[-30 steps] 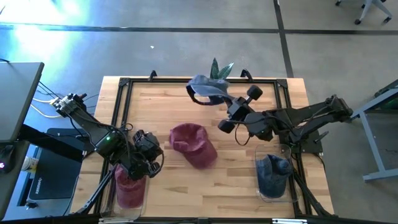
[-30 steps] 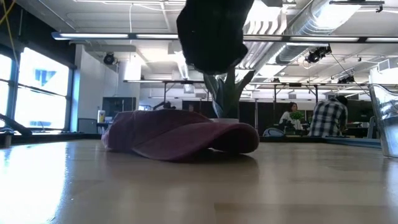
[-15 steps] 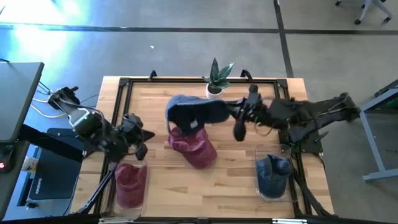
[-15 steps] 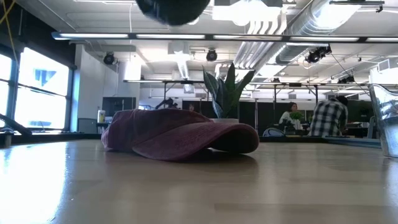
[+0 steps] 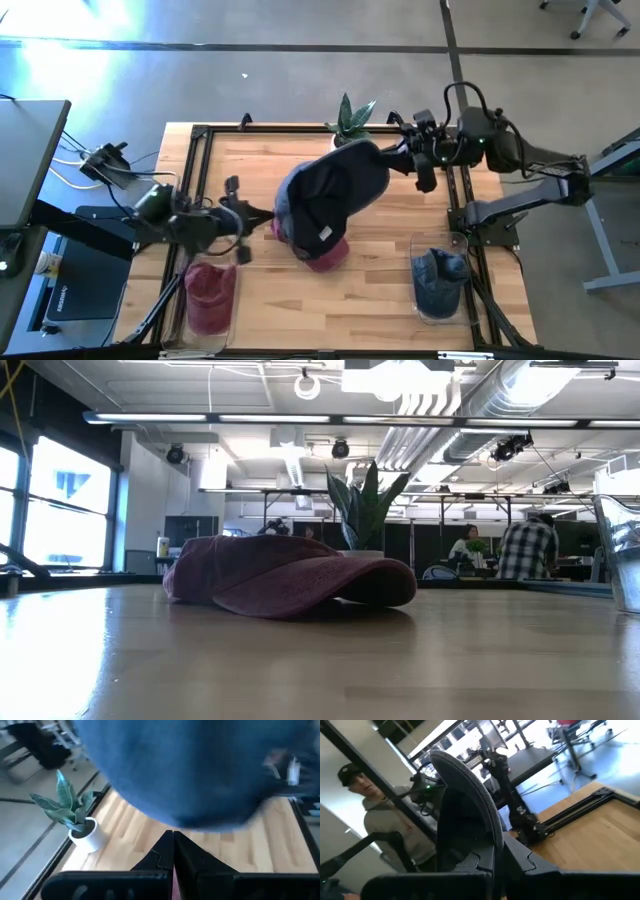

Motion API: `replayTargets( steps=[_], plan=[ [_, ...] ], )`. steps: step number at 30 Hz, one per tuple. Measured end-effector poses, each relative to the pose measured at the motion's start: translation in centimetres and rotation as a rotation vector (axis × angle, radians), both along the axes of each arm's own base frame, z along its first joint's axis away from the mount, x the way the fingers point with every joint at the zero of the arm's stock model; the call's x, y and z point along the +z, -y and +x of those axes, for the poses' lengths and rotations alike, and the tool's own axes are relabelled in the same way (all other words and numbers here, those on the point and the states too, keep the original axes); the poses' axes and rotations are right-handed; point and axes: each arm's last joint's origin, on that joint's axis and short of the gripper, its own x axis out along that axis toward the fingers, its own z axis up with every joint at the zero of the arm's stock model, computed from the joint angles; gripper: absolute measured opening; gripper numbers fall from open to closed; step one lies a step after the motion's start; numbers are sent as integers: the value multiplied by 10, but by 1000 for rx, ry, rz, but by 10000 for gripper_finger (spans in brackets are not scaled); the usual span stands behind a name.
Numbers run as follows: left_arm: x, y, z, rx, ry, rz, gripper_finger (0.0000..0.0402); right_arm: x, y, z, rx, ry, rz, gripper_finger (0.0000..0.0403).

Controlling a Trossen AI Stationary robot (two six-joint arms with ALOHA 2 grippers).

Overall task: Pick & Place hat
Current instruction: Put the blue cap into the right transparent bin

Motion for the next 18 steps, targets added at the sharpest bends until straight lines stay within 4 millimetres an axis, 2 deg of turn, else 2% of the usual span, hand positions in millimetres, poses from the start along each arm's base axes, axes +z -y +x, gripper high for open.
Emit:
replayTargets(
  steps=[5, 9, 14, 18],
  plan=[
    [6, 7, 27, -31, 131, -123, 0, -2, 7, 1, 18, -13, 3, 8],
    [10, 6, 52, -25, 245, -154, 0, -5, 8, 1, 2, -44, -17, 6],
    [11, -16, 68, 150, 335, -245, 0, -13, 3, 0, 3, -126, -16, 9],
    [1, -39, 74, 265, 295, -342, 0, -16, -9, 0, 17, -154, -49, 6]
  ],
)
